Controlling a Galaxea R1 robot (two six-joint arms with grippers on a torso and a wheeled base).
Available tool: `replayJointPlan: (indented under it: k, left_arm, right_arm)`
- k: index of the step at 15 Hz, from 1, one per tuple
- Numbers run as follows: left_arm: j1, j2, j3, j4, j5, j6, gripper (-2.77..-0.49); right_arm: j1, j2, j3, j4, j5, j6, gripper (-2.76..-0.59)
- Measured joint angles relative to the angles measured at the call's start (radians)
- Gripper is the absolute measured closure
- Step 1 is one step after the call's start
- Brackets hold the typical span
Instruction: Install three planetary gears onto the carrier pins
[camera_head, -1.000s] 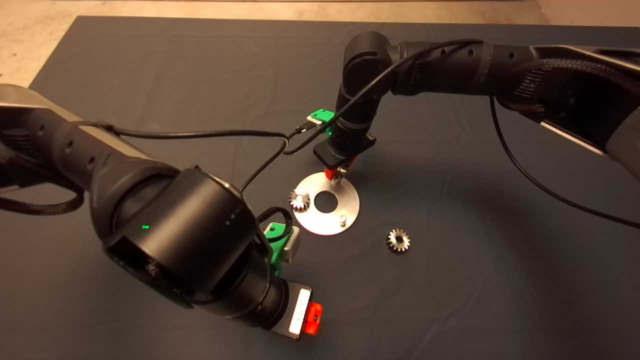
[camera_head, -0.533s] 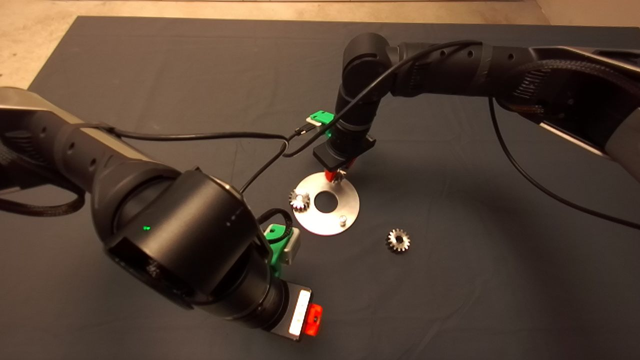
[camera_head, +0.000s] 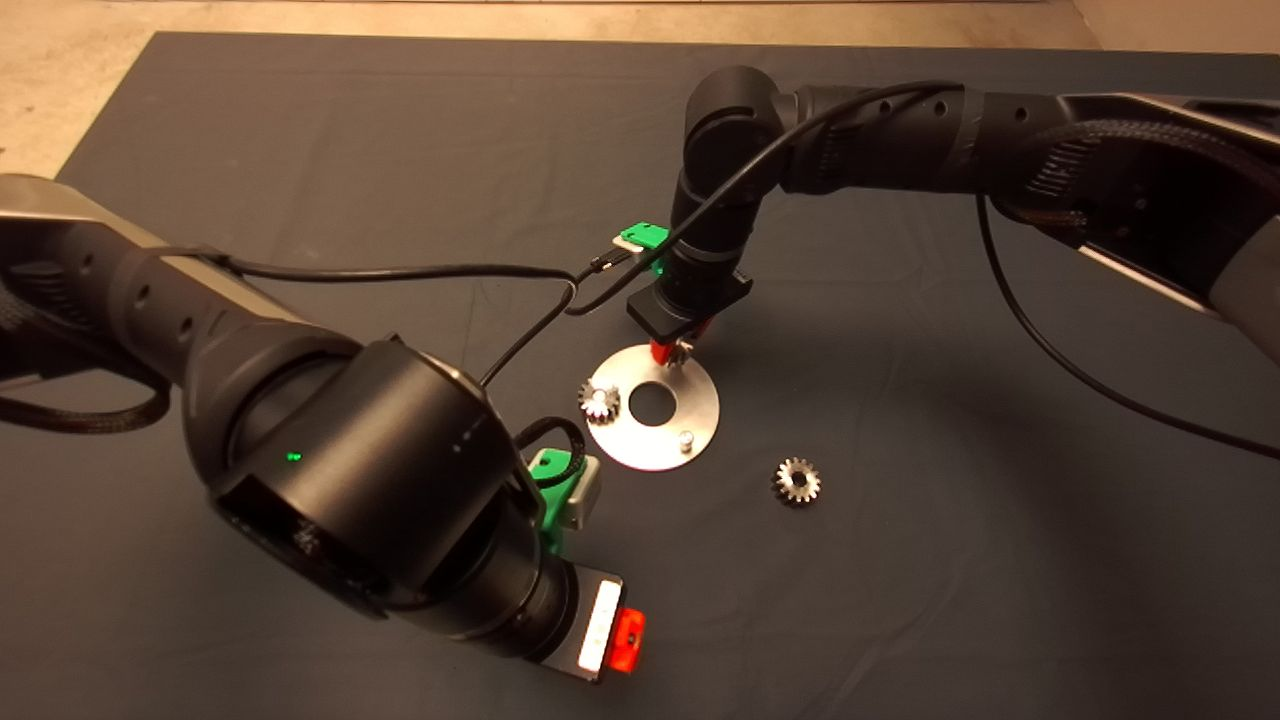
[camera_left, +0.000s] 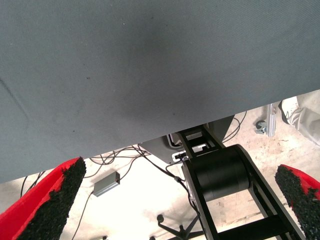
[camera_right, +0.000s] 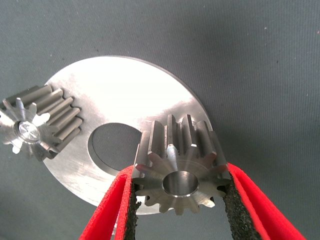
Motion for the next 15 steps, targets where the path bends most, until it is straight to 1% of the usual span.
replayJointPlan:
  k: [15]
  left_arm:
    - [0.0,0.0,0.0,0.0,0.0,0.0,-2.75]
  right_arm:
    - [0.001,0.0,-0.004,-0.003,-0.004,-0.001,-1.05]
